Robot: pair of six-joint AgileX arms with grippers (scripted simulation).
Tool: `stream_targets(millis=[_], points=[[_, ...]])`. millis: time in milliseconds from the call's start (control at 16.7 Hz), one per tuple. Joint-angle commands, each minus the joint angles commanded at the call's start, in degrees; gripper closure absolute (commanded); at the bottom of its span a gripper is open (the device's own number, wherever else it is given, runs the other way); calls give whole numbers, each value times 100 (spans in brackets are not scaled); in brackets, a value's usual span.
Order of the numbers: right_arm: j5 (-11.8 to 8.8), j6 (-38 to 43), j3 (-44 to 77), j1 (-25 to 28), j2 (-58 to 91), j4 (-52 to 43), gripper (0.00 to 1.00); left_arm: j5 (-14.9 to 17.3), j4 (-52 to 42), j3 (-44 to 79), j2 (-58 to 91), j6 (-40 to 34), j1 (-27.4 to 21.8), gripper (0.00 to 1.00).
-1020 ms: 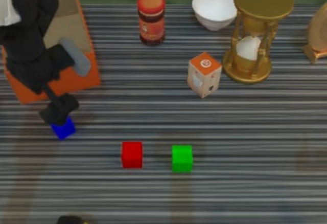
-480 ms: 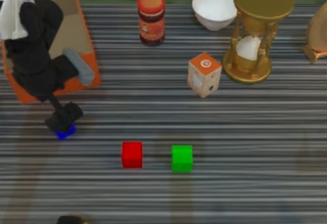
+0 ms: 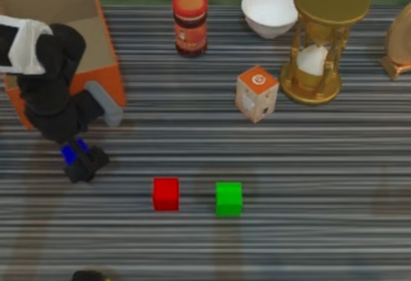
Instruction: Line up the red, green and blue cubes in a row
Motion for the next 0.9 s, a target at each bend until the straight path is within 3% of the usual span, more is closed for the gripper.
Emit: stream_targets(millis=[60,840,900], points=[[0,0,0,0,0,0,0,0,0,0,0,0,0,0],[0,0,0,0,0,0,0,0,0,0,0,0,0,98],[0,0,0,0,0,0,0,0,0,0,0,0,0,100]])
